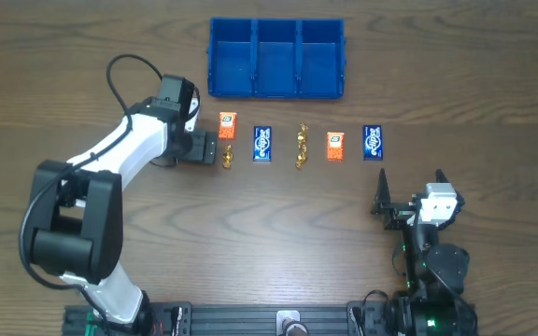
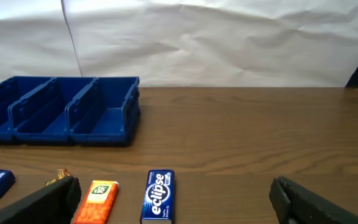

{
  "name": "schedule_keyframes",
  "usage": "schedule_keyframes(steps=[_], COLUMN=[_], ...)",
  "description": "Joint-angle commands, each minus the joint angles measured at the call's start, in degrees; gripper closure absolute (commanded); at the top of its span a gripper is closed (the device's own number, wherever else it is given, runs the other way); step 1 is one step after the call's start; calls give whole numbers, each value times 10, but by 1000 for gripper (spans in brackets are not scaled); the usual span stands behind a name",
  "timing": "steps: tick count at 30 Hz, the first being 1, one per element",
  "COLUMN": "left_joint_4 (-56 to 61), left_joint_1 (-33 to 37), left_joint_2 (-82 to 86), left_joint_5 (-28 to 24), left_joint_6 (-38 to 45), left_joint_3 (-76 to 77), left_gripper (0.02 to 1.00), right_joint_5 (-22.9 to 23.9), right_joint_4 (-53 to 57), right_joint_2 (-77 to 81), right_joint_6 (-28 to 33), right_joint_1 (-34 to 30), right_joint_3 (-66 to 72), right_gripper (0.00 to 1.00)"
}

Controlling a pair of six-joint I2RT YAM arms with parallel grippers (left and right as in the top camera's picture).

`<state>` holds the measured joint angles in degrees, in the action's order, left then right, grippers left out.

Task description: Sort Candies Into Trays

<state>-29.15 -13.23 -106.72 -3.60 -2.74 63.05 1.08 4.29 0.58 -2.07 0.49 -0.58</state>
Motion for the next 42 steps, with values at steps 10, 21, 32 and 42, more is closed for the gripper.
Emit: schedule_keyframes(steps=[10,21,32,42], left_joint_4=[10,3,-130,-202], left_joint_1=[1,0,-27,-62], left_joint_2=[-13,-11,9,-154], left_joint_5=[25,25,55,68], left_joint_6=[9,-1,-47,-66], left_joint_3=[10,28,323,583], left_gripper=[533,755,770,776], right_joint_5=[3,3,3,3], right_joint_4=[3,3,3,3], right_joint_2=[-4,-4,-4,-4], right_joint_6=[9,9,9,9], right_joint_1=[-2,-2,-2,-2], right_joint_3=[1,1,1,1], right_gripper=[3,3,3,3])
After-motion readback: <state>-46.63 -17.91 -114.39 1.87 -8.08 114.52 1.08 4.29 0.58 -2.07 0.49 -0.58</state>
